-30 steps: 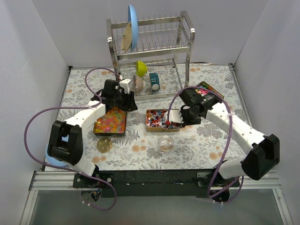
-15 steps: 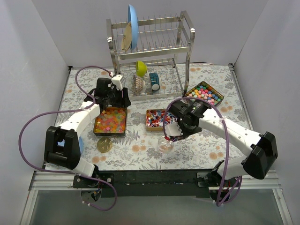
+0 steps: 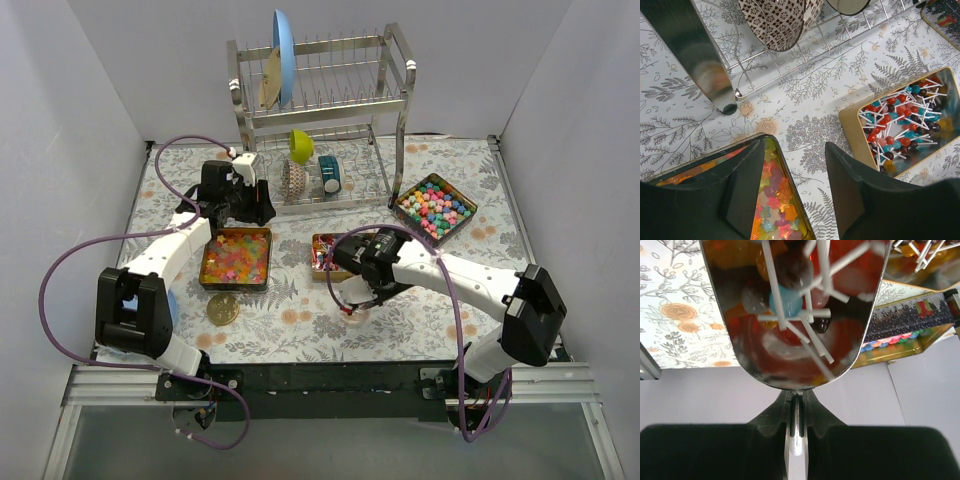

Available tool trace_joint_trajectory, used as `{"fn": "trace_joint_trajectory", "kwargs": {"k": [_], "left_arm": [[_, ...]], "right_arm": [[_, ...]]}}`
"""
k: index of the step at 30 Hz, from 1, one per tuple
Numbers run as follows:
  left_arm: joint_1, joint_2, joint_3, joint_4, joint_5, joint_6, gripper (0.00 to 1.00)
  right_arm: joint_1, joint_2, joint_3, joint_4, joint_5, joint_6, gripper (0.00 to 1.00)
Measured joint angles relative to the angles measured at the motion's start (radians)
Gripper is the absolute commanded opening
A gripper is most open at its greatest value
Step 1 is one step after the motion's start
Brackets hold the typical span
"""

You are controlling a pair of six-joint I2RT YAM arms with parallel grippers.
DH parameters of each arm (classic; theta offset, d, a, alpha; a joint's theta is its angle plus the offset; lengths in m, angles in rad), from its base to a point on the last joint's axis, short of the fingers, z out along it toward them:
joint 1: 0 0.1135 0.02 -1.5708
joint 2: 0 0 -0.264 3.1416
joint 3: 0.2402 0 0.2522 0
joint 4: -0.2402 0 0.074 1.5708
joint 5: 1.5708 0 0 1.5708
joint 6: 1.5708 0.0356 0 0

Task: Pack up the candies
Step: Place the fake candies in the packing bottle.

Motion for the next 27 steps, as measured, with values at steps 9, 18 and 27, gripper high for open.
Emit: {"fn": "trace_joint_trajectory", "kwargs": {"k": [9,18,27], "left_arm": [[0.000,0.001,0.002,0.003,0.001,-0.005,0.55],[0.000,-0.002,0.002,0.006,0.008,-0.013,0.57],[0.000,-0.014,0.002,0.004,0.033,-0.020,0.44]], "right_arm": [[0.026,0.024,-0.003,-0.002,0.129,0.026,0.01],[0.073,0.029,-0.003,-0.002,0.200,0.031,0.01],[0.096,0.014,-0.013,-0.002,0.239,0.024,0.01]]}}
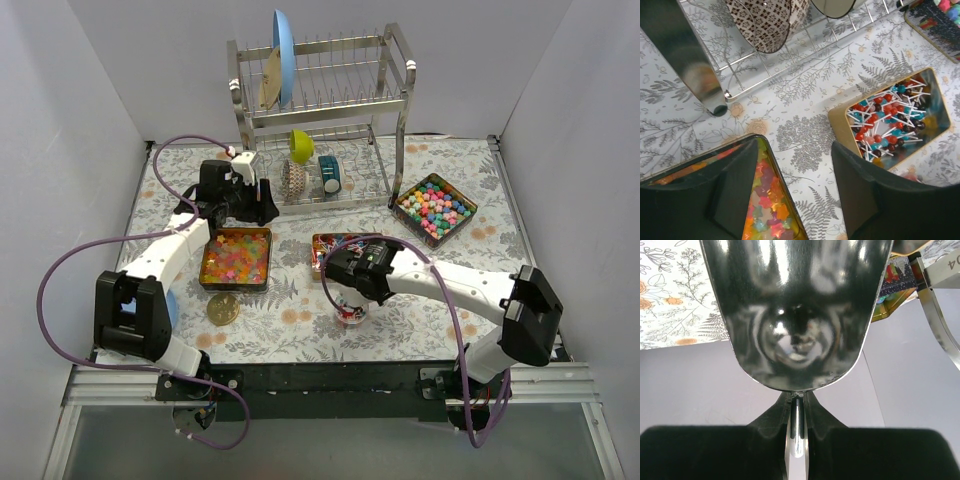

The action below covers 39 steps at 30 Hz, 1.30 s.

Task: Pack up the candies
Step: Place the fake candies in the packing bottle, then scoop the fake candies from the storage box.

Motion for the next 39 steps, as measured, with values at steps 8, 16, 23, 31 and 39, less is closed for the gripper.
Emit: {"fn": "trace_joint_trajectory", "kwargs": {"k": [8,16,23,31,39], "left_arm": [[0.002,-0.018,-0.009,-0.041,0.216,-0.020,0.00],[-0.001,-0.117,-0.105,0.076,0.613,-0.189,0.00],[-0.007,0.016,-0.100,0.117,0.735,-0.275,0.00],[-0.007,0.072,-0.077,0.098,0.737,-0.285,0.00],[-0.011,0.146,-0.048,0.074,0.699,-0.245,0.00]], "right_arm": [[-0.094,0.009,0.253,-0.012,-0.251,0.062,0.01],[-0.205,0.159,0.409,0.012,-0.558,0.184,0.01],[-0.223,0.353,0.634,0.023,-0.674,0.190,0.01],[-0.271,0.400,0.740,0.021,-0.771,0.196,0.01],[-0.343,0.331,0.719,0.075,-0.901,0.167,0.01]]}}
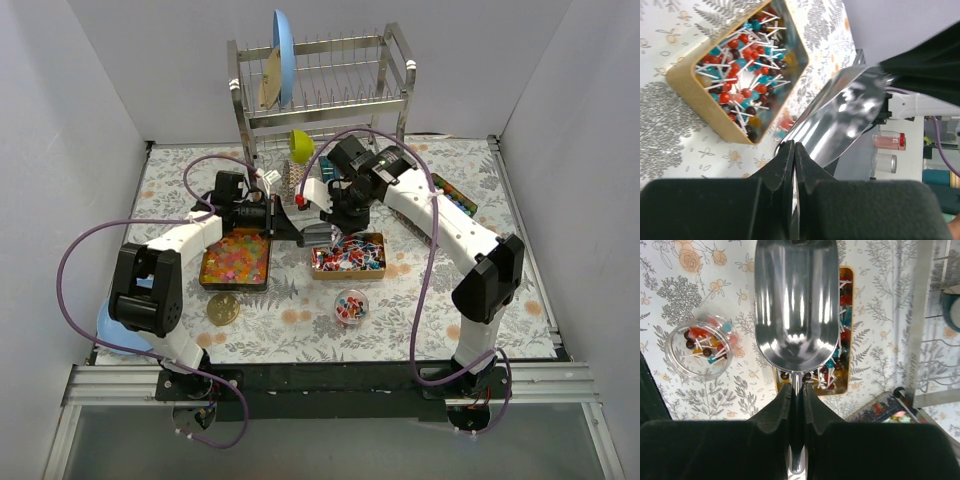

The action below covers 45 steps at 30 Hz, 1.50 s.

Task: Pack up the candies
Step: Scoop the fake candies from the storage box.

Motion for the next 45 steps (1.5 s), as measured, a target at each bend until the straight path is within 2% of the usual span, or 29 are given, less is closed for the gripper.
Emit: {"fn": "trace_joint_trajectory", "kwargs": {"k": [3,5,6,8,12,21,35,45], "left_arm": [[-0.001,0.026,0.013,-0.011,-0.029,0.016,0.05],[0.000,0.029,0.031,-0.034,-0.064,0.029,0.18],[0.002,0.029,0.043,-0.045,-0.085,0.039,0.19],[0.003,0.028,0.068,-0.063,-0.130,0.056,0.19],[0.004,0.021,0.066,-0.085,-0.230,0.074,0.12],[-0.026,0.021,-0.062,-0.080,-0.310,0.058,0.04],[-0.109,0.084,-0.102,-0.031,-0.351,0.058,0.02],[-0.131,0.108,-0.127,0.026,-0.341,0.039,0.01]], "right_arm": [[-0.020,-0.033,-0.002,-0.003,-0.005,-0.027,0.01],[-0.032,-0.053,-0.027,0.005,0.002,-0.051,0.01],[-0.039,-0.069,-0.058,0.012,0.006,-0.068,0.01],[-0.053,-0.091,-0.119,0.003,0.027,-0.109,0.01],[-0.087,-0.103,-0.210,-0.008,0.098,-0.203,0.01],[-0.139,-0.127,-0.277,-0.045,0.261,-0.358,0.01],[-0.126,-0.084,-0.274,-0.073,0.492,-0.401,0.01],[-0.038,-0.005,-0.274,-0.047,0.583,-0.399,0.01]]}}
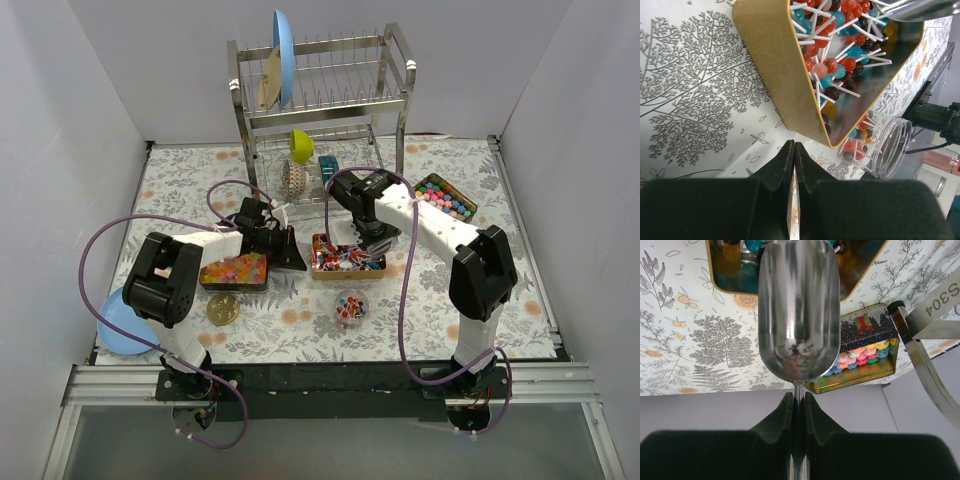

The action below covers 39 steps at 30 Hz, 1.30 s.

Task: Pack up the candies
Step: Scoop the fake candies from the storage box.

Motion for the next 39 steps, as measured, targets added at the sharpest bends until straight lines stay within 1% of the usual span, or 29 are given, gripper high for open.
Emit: {"fn": "trace_joint_trajectory", "kwargs": {"k": [11,18,26,34,39], "left_arm": [[-0.010,0.061,-0.028,0.093,0.095,-0.035,0.01],[-0.010,0.063,-0.039,0.135,0.148,-0.061,0.01],[-0.010,0.073,-0.039,0.138,0.174,-0.071,0.01],[-0.010,0.100,-0.038,0.145,0.194,-0.080,0.01],[-0.010,0.126,-0.032,0.145,0.194,-0.080,0.01]], "right_arm": [[0.068,0.019,-0.055,0.024,0.059,0.002,0.01],[0.083,0.026,-0.070,0.023,0.034,0.044,0.01],[0.080,0.098,-0.072,0.048,0.001,0.125,0.01],[0.081,0.222,0.010,0.055,-0.047,0.204,0.01],[0.086,0.247,0.034,0.080,-0.079,0.231,0.01]]}}
